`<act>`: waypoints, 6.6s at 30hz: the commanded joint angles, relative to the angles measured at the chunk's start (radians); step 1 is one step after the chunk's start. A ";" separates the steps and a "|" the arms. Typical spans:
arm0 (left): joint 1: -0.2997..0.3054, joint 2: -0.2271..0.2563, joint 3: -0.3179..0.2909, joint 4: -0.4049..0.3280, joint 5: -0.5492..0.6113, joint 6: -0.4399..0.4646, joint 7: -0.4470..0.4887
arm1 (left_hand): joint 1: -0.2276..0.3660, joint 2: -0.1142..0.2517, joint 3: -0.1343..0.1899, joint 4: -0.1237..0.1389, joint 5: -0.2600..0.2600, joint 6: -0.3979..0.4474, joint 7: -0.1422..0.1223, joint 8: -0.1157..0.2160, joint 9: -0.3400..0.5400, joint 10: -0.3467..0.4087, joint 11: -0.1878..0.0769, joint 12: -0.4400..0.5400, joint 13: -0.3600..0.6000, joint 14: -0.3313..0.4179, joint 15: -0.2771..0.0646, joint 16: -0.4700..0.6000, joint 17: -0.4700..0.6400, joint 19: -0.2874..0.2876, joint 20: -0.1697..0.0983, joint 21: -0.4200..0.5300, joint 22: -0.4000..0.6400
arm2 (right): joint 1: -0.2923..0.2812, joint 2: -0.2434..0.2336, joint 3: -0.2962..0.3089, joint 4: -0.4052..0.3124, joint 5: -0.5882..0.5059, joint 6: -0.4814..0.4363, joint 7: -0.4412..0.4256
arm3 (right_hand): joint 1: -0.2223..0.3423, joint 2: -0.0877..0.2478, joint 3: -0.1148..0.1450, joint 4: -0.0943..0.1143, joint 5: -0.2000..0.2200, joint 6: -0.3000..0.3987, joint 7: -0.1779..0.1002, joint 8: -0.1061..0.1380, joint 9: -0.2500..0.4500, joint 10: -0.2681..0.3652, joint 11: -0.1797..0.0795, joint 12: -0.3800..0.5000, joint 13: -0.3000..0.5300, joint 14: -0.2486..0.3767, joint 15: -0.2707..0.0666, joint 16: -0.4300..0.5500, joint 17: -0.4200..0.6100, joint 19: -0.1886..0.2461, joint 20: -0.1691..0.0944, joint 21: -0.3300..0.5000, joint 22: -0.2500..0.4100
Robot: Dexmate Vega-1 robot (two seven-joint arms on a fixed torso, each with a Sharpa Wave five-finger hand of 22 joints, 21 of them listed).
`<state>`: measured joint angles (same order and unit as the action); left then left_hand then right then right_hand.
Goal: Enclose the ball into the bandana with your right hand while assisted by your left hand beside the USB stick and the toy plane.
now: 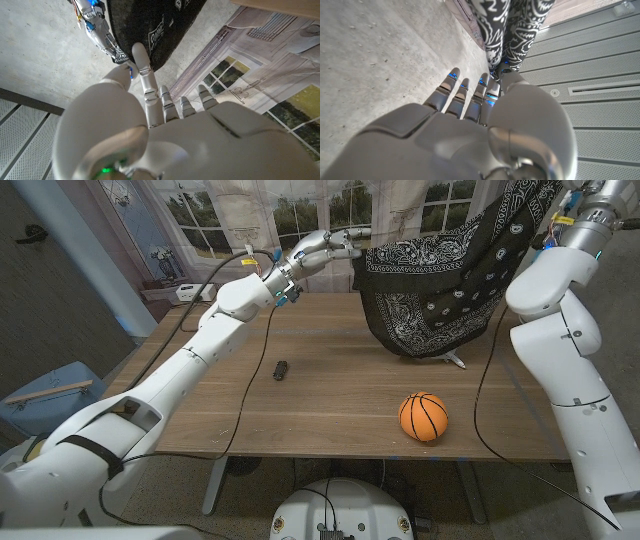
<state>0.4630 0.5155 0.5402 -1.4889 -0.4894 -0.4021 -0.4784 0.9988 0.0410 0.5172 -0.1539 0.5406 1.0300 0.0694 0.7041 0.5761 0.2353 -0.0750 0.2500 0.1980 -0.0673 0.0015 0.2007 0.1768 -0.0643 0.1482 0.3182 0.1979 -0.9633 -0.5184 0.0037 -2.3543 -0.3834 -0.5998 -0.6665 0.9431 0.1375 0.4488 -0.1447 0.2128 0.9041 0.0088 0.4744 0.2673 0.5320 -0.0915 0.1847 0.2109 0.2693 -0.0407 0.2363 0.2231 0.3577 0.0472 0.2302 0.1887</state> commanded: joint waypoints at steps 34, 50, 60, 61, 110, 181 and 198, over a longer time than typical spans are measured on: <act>-0.034 0.045 0.051 -0.231 -0.088 0.137 -0.145 | -0.025 -0.017 0.026 0.010 0.077 -0.013 -0.018 0.061 0.089 0.023 0.008 -0.012 0.005 0.019 0.005 -0.002 0.006 0.001 0.006 0.001 0.005 | -0.805 0.177 0.761 -0.302 0.406 0.259 0.747 | -0.001 0.008 0.036 -0.012 -0.028 0.031 0.011 0.161 0.020 -0.060 0.021 0.001 0.003 -0.104 -0.011 -0.027 0.011 -0.050 0.023 -0.013 0.002; -0.056 0.046 0.095 -0.239 -0.130 0.192 -0.265 | -0.036 -0.019 0.033 0.013 0.095 -0.020 -0.021 0.073 0.110 0.020 0.020 -0.017 0.005 0.016 0.012 -0.005 0.006 -0.008 0.011 -0.003 0.005 | -0.952 0.256 0.856 -0.324 0.470 0.289 0.883 | 0.006 0.011 0.033 -0.016 -0.032 0.026 0.026 0.165 0.025 -0.072 0.042 0.004 0.004 -0.112 0.004 -0.021 0.012 -0.044 0.021 -0.009 0.001; -0.057 0.090 0.104 -0.285 -0.149 0.256 -0.323 | -0.039 -0.021 0.040 0.011 0.108 -0.018 -0.013 0.077 0.113 0.020 0.040 -0.020 0.006 0.015 0.019 -0.007 0.005 -0.014 0.015 -0.006 0.006 | -1.002 0.198 0.922 -0.367 0.514 0.188 1.008 | 0.011 0.011 0.032 -0.018 -0.030 0.022 0.033 0.171 0.034 -0.085 0.063 0.004 0.004 -0.138 0.031 -0.025 0.011 -0.048 0.026 -0.009 0.001; -0.056 0.097 0.103 -0.291 -0.151 0.263 -0.327 | -0.038 -0.021 0.041 0.010 0.110 -0.016 -0.013 0.080 0.116 0.022 0.041 -0.019 0.006 0.015 0.019 -0.007 0.005 -0.015 0.015 -0.007 0.006 | -1.005 0.189 0.925 -0.374 0.512 0.174 1.019 | 0.012 0.011 0.032 -0.018 -0.030 0.022 0.034 0.172 0.034 -0.086 0.064 0.004 0.004 -0.141 0.036 -0.026 0.011 -0.047 0.025 -0.009 0.001; -0.138 0.107 0.153 -0.239 -0.183 0.293 -0.629 | -0.409 -0.149 -0.287 0.104 -0.317 -0.543 -0.017 -0.397 -0.202 -0.137 0.143 -0.037 0.016 -0.032 0.139 -0.009 0.012 -0.075 0.066 -0.073 0.012 | -0.967 0.006 0.989 -0.462 0.612 -0.295 1.187 | -0.646 -0.266 -0.369 0.242 0.088 -0.140 0.163 0.204 0.073 -0.020 0.242 0.074 0.078 -0.101 0.142 0.015 0.032 -0.099 0.102 -0.001 0.007; 0.129 0.141 -0.061 -0.324 -0.099 0.144 -0.054 | -0.558 -0.071 -0.391 0.190 -0.298 -1.291 -0.283 -0.539 -0.391 -0.472 0.132 -0.063 0.017 -0.195 0.116 -0.020 0.019 -0.152 0.065 -0.087 0.031 | -1.072 0.075 0.573 -0.418 0.163 0.164 0.779 | -0.272 -0.030 -0.295 0.081 -0.037 -0.684 -0.116 -0.245 -0.071 -0.313 0.150 0.003 0.044 -0.058 0.095 -0.034 0.058 -0.051 0.135 -0.025 0.005; 0.138 0.130 -0.056 -0.307 -0.156 0.134 -0.045 | -0.588 -0.056 -0.402 0.207 -0.301 -1.307 -0.287 -0.528 -0.395 -0.476 0.122 -0.048 0.012 -0.209 0.101 -0.014 0.016 -0.145 0.064 -0.080 0.032 | -0.887 -0.121 0.330 -0.313 0.086 0.076 0.837 | -0.369 -0.001 -0.319 0.120 -0.026 -0.651 -0.144 -0.254 -0.066 -0.324 0.148 0.029 0.037 -0.109 0.104 -0.027 0.050 -0.091 0.152 -0.025 0.004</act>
<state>0.5896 0.6534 0.4844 -1.8045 -0.6115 -0.2576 -0.5312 0.4187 -0.0127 0.1138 0.0442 0.2433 -0.1734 -0.2057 0.1742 0.1812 -0.1690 0.0498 0.1928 0.2090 -0.1731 0.1069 0.1809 0.1905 -0.1666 0.2070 0.2324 0.2256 -1.9707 -0.5275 0.4645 -2.7392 -0.2670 -0.4868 0.1007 0.5709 0.1366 0.1260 -0.0155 0.1858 0.2594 -0.1464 0.2224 0.1982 0.1990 0.0500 0.2043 0.2459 0.1721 0.0554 0.2079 0.2746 0.2731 0.1894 0.2064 0.1906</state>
